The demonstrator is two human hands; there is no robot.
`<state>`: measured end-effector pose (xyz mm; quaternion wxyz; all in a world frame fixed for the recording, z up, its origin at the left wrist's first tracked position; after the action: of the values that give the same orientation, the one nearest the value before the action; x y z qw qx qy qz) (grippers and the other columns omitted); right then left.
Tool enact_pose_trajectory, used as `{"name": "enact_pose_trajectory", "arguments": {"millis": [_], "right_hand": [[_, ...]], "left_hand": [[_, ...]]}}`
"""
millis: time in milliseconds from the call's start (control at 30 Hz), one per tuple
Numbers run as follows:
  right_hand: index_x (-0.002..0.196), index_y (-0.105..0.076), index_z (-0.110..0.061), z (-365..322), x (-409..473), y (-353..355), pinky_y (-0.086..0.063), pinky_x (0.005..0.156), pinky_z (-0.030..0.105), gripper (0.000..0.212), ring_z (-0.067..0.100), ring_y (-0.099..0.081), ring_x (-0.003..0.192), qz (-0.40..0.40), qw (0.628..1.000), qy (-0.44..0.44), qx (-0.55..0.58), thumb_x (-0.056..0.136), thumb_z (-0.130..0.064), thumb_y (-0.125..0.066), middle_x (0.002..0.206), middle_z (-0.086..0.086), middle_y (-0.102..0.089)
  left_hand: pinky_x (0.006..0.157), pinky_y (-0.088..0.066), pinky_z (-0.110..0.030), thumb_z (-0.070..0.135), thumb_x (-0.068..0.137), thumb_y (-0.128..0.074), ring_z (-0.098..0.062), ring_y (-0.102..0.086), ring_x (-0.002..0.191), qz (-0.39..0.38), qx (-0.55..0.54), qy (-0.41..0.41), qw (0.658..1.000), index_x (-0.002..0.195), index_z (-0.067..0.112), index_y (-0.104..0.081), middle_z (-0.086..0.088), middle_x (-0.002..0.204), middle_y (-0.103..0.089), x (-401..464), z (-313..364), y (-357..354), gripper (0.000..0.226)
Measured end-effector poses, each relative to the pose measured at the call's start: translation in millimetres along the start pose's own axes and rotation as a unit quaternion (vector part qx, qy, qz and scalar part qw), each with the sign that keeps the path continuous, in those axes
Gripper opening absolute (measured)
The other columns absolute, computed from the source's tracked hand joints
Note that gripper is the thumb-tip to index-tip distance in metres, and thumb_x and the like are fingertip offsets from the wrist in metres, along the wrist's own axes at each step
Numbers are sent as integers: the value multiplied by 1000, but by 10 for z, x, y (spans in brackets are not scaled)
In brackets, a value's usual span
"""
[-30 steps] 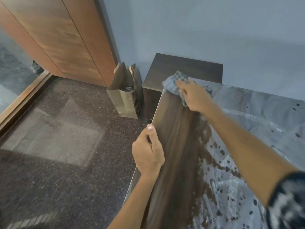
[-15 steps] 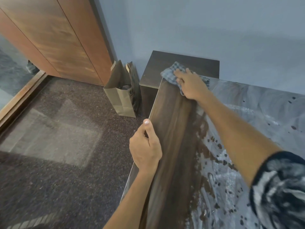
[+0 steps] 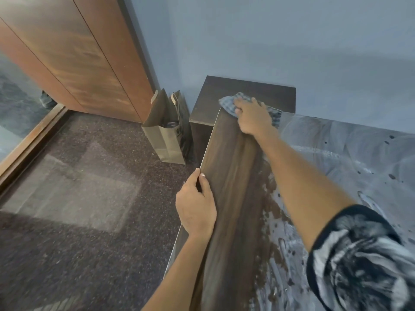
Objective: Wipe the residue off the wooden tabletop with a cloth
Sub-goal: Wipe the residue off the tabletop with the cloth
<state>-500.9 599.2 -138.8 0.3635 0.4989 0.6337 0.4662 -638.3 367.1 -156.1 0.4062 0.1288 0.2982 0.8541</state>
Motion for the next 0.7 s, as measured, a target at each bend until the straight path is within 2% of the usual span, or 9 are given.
{"name": "enact_pose_trajectory", "arguments": {"millis": [67,233,300,367,433,500,533,600,700], "right_hand": [[141,-35,-25,-233,-28,-40,-11,115,41,41,29,-18,141,-20,999,23,10,101,-18,-33,150,13,-29],[135,-41,-41,-388,-700,-236,-9,117,48,39,25,-14,143,-107,972,200,61,99,-29,-36,153,2,-25],[135,-42,-40,-57,-802,-100,-17,115,47,38,25,-22,140,-79,981,167,53,99,-32,-36,151,3,-28],[136,-44,-33,381,-709,136,-26,111,46,38,30,-33,135,-8,997,68,41,99,-28,-36,149,8,-34],[141,-38,-22,685,-548,261,-20,113,43,40,31,-26,139,33,999,-28,7,101,-24,-31,150,9,-32],[144,-32,-18,633,-431,226,-12,116,43,43,30,-19,141,48,997,-57,-30,101,-22,-28,152,5,-29],[144,-31,-18,511,-432,169,-10,117,43,43,29,-18,141,47,998,-42,-30,101,-21,-29,152,5,-29],[144,-31,-22,190,-613,47,-6,117,38,43,25,-18,142,26,999,34,-6,100,-22,-31,151,2,-30],[145,-27,-27,-55,-1176,23,-2,115,30,43,15,-16,142,-13,990,140,14,101,-28,-29,151,-9,-26]], "left_hand": [[89,-49,-35,30,96,-44,-21,-65,89,-4,5,4,1000,124,18,-59,-1,106,-69,3,-2,-4,34],[87,-50,-38,29,96,-44,-23,-65,89,-3,9,0,1000,123,18,-60,-5,104,-70,0,14,12,33],[89,-48,-33,27,96,-44,-21,-65,93,0,20,-4,1000,123,18,-59,-2,111,-68,0,44,14,33],[89,-45,-29,27,97,-41,-18,-62,101,-3,41,-10,999,126,21,-57,2,119,-64,-9,65,-1,33],[85,-43,-27,27,99,-35,-14,-58,107,-14,76,-30,997,131,22,-51,6,126,-59,-25,96,-44,36],[78,-43,-28,26,100,-30,-14,-56,107,-25,125,-66,990,136,22,-44,6,128,-55,-26,144,-100,39],[79,-44,-31,24,100,-29,-16,-55,109,-28,147,-82,985,137,20,-42,5,129,-54,-26,165,-132,40],[90,-43,-38,20,98,-31,-19,-51,118,-33,188,-116,975,138,15,-40,1,133,-53,-31,198,-198,41],[105,-32,-42,14,96,-36,-21,-36,134,-52,250,-151,955,142,16,-35,-1,145,-39,-26,232,-284,46]]}}
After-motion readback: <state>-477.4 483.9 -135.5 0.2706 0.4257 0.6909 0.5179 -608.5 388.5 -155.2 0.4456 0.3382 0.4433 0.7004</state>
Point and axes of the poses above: each hand's wrist, its own x-axis towards the middle knuckle, its own y-axis out of the back of the hand, z = x × y, the point moved 9 cm from there along x, towards the middle knuckle
